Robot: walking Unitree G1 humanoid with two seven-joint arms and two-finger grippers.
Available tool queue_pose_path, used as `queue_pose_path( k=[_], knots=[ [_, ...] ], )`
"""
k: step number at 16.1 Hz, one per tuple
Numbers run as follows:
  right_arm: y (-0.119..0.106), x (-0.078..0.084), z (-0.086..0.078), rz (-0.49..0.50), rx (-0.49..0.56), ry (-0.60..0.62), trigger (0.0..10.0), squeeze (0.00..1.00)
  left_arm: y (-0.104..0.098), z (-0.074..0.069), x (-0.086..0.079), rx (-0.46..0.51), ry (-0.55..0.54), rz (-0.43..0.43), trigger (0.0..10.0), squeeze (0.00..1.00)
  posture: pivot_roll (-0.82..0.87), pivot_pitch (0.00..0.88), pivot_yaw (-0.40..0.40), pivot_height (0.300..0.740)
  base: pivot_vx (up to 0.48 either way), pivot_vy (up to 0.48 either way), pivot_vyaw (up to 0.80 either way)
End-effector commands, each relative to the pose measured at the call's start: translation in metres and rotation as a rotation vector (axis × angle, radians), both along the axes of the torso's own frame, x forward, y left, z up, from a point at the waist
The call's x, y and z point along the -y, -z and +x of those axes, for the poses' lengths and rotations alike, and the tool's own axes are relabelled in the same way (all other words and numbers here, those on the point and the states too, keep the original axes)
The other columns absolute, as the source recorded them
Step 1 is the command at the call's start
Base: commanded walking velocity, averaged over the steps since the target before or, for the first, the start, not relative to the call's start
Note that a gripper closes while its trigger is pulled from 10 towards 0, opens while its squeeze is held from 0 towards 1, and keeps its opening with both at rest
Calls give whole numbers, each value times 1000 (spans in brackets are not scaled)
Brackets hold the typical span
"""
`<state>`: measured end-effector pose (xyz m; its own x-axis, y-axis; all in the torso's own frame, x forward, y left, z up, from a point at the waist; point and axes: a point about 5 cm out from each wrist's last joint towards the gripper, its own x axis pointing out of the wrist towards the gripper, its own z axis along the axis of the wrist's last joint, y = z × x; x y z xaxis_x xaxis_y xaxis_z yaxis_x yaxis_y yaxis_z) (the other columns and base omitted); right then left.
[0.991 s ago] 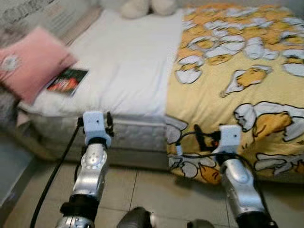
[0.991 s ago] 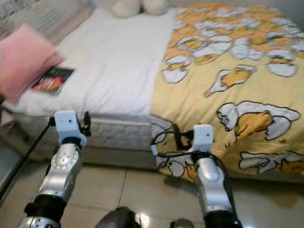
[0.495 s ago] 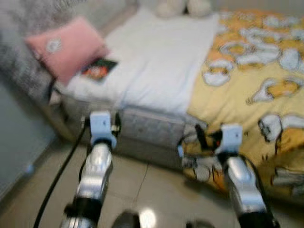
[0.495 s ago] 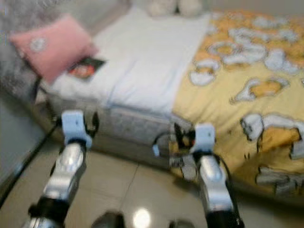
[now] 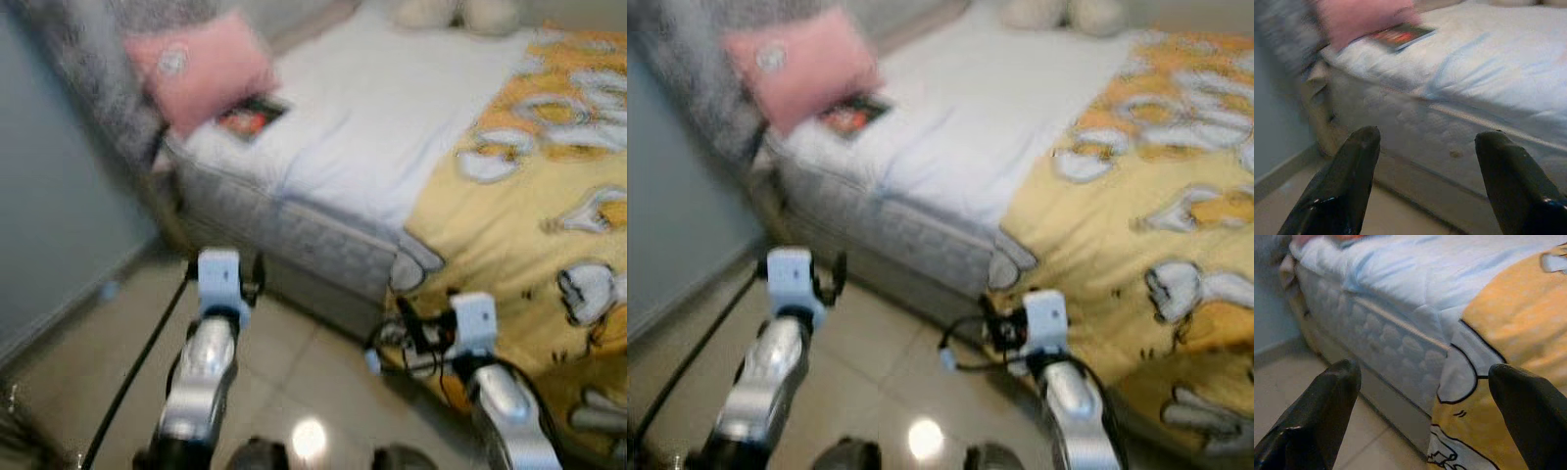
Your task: Clean up the room
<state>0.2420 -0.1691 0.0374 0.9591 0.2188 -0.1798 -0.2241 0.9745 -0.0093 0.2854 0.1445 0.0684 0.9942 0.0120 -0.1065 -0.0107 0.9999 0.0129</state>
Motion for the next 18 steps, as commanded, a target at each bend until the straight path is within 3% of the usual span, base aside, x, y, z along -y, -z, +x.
queue_pose_path(
  k=[1, 10, 14, 18],
  knots=[
    [-10, -8, 11, 20, 32, -8, 10000, 0, -1, 4, -10, -11, -47, 13, 10000, 0, -163, 0, 89, 695, 0, 0, 600],
    [-8, 3, 17, 22, 17, 43, 10000, 0, -3, 10, -7, -21, -39, 4, 10000, 0, -171, 0, 85, 695, 0, 0, 566],
    [-6, 2, 14, 19, 11, 35, 10000, 0, 4, 7, 1, -69, 34, 38, 10000, 0, -173, 0, 87, 695, 0, 0, 547],
    [-6, -1, 17, 20, 13, 28, 10000, 0, -5, 10, 6, -17, 22, -9, 10000, 0, -171, 0, 86, 695, 0, 240, 541]
  ],
)
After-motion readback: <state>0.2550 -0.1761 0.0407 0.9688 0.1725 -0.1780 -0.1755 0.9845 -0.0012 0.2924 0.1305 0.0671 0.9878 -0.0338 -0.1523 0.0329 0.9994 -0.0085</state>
